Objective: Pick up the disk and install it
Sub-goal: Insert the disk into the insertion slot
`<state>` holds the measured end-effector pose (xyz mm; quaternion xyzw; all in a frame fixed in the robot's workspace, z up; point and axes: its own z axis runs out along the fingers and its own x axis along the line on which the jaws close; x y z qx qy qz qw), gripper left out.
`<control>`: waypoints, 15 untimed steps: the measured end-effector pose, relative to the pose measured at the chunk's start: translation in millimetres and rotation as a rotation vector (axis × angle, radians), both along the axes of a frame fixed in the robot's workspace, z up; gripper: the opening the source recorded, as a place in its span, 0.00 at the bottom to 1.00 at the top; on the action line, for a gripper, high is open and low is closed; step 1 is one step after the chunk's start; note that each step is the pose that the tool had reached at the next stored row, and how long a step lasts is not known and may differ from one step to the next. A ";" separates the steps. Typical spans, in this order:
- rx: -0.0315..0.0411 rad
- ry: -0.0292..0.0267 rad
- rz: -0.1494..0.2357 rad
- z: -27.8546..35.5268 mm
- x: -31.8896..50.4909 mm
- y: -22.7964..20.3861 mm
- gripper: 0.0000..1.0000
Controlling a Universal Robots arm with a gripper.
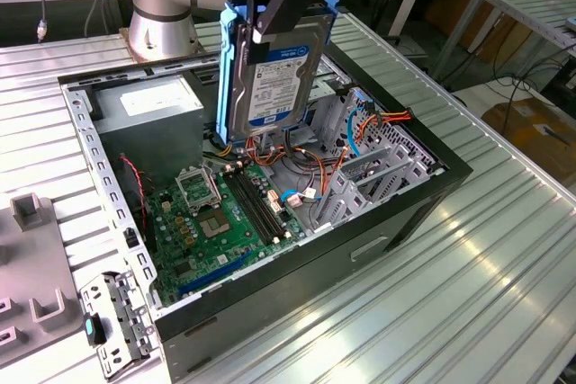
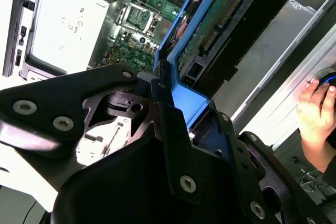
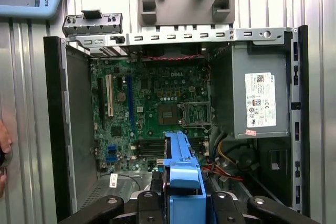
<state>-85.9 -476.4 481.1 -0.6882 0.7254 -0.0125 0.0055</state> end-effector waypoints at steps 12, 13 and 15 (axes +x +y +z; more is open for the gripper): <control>-0.0001 0.0001 0.000 0.0 2.5 -0.6 0.37; -0.0012 0.0001 0.000 0.0 2.5 -2.6 0.37; -0.0037 0.0003 0.000 -0.1 2.5 -8.8 0.37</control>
